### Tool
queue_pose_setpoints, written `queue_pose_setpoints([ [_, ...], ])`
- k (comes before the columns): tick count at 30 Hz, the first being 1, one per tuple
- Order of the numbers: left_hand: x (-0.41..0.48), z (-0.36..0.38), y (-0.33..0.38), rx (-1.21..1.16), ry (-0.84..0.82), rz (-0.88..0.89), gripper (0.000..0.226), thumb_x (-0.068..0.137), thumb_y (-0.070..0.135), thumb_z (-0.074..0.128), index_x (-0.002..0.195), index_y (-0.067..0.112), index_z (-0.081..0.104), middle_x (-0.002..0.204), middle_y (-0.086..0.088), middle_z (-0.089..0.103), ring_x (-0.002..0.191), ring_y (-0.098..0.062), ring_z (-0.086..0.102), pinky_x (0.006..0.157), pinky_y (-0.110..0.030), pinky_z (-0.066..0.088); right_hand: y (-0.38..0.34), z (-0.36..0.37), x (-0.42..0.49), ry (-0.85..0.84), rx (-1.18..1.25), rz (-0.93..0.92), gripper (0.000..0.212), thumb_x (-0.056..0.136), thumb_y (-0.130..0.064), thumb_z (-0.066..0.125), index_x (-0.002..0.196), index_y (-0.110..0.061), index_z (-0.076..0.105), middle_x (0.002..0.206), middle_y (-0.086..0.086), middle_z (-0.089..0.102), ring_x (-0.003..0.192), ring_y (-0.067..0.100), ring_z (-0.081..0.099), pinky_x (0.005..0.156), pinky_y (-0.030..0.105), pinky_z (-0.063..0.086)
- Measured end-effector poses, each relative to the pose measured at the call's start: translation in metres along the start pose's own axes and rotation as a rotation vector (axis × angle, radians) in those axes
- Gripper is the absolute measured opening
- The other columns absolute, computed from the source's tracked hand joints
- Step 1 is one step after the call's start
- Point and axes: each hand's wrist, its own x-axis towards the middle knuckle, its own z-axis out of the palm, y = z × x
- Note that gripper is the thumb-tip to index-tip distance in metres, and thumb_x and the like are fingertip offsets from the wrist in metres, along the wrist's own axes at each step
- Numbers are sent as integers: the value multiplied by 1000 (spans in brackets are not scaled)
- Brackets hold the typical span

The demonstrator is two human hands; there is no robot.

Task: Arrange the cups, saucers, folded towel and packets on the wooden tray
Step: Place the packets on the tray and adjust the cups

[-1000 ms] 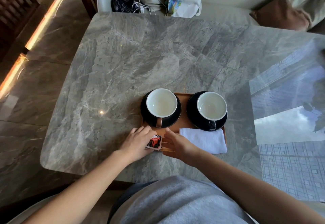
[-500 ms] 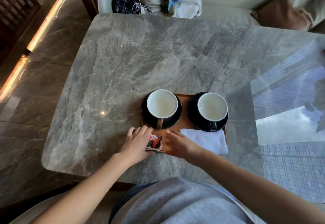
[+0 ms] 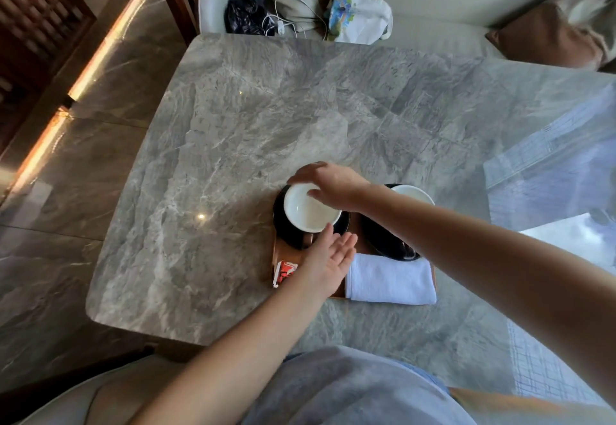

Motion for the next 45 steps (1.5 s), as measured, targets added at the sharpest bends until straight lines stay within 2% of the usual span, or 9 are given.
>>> queue_pose_setpoints([
  [7, 15, 14, 5, -60, 152, 64, 44, 101, 23, 30, 137, -1, 35, 145, -13, 43, 133, -24, 42, 112, -30, 32, 2, 9, 15, 27, -21, 14, 46, 93, -4, 46, 129, -31, 56, 131, 2, 60, 120, 25, 54, 91, 38, 48],
  [14, 26, -2, 35, -7, 400, 176, 41, 93, 22, 52, 130, 5, 47, 125, -9, 54, 125, -21, 50, 102, -35, 44, 17, 17, -5, 110, 95, 197, 65, 83, 9, 36, 135, -28, 51, 130, 9, 57, 118, 31, 53, 90, 35, 44],
  [19, 37, -4, 60, 198, 431, 308, 34, 91, 12, 51, 125, 12, 53, 118, -9, 55, 104, -20, 52, 85, -28, 43, 17, 26, -26, 70, 396, 377, 68, 76, -1, 53, 140, -22, 42, 120, 15, 48, 106, 35, 55, 80, 39, 53],
  [22, 48, -6, 72, 435, 445, 441, 33, 88, 5, 52, 121, 9, 56, 107, -12, 56, 96, -24, 51, 86, -35, 45, 9, 36, -39, 9, 896, 631, 57, 85, -8, 51, 139, -18, 38, 114, 13, 50, 91, 26, 60, 59, 36, 60],
  [24, 52, -11, 75, 595, 423, 505, 36, 85, 5, 54, 120, 12, 56, 116, -13, 60, 100, -26, 54, 92, -36, 45, -1, 48, -48, -3, 1242, 757, 46, 90, -12, 46, 134, -18, 37, 106, 8, 55, 80, 17, 63, 58, 33, 60],
  [27, 51, -24, 68, 767, 369, 552, 42, 84, 3, 54, 124, 15, 51, 119, -9, 58, 98, -20, 50, 81, -29, 39, -16, 71, -57, 92, 1456, 834, 38, 93, -16, 47, 130, -15, 37, 109, 10, 58, 79, 15, 65, 54, 31, 59],
  [34, 53, -25, 80, 1040, 241, 602, 46, 87, -1, 45, 131, 14, 48, 128, -9, 56, 110, -20, 51, 91, -27, 38, -10, 71, -50, 359, 1362, 734, 40, 98, -23, 44, 137, -19, 40, 120, 2, 49, 111, 20, 50, 77, 35, 53],
  [39, 53, -26, 86, 1100, 221, 535, 48, 90, 3, 44, 137, 14, 42, 136, -9, 51, 120, -24, 48, 107, -42, 39, -11, 77, -49, 402, 1415, 721, 34, 100, -19, 40, 134, -20, 47, 114, 0, 52, 106, 16, 50, 79, 40, 55],
  [45, 51, -26, 83, 1059, 201, 549, 44, 92, 5, 42, 133, 19, 45, 131, -8, 54, 117, -24, 51, 105, -46, 41, -12, 78, -48, 428, 1431, 725, 33, 100, -19, 41, 131, -22, 50, 101, -10, 53, 93, 8, 53, 78, 40, 57],
])
